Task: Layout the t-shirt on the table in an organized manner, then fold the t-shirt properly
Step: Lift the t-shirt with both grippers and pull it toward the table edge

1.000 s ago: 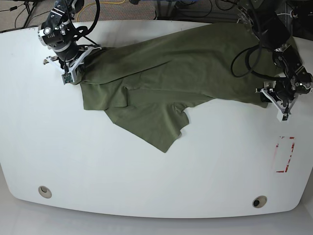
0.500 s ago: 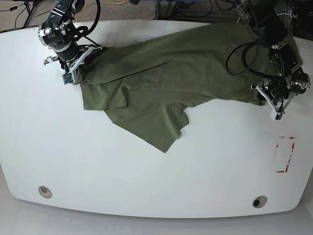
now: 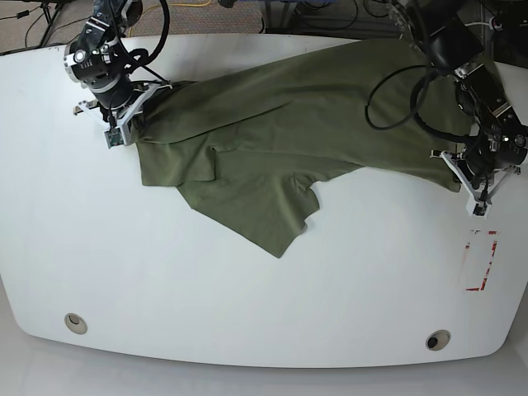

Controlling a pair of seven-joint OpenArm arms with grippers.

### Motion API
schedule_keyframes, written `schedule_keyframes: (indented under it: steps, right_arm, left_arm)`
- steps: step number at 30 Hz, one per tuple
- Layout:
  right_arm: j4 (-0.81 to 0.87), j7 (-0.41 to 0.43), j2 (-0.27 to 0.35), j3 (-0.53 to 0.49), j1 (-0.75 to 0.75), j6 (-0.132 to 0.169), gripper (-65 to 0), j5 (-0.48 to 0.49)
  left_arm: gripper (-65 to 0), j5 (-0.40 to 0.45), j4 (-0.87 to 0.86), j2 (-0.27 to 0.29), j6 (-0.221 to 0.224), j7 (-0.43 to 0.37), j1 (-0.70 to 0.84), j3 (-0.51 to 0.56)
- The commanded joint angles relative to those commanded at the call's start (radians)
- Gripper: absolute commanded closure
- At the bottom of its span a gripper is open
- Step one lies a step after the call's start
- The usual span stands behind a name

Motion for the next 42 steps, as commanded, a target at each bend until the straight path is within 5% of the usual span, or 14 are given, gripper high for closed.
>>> schedule_keyframes:
  steps: [8, 22, 42]
  right_arm:
    - [0.0, 0.0, 0.002, -0.003, 0.026, 0.0, -0.3, -0.002]
    - [-0.002, -0.006, 0.011, -0.003, 0.137, 0.0, -0.5, -0.009]
    - [-0.008, -0.009, 0.23, -0.175, 0.628, -0.002, -0.6, -0.009]
  left_arm:
    - [0.0, -0.057, 0.071, 0.0, 0.0, 0.064, -0.031, 0.0]
    - [0.0, -0.084, 0.074, -0.003, 0.0, 0.066, -0.123, 0.0]
    - [0.0, -0.081, 0.074, -0.003, 0.0, 0.124, -0.641, 0.025]
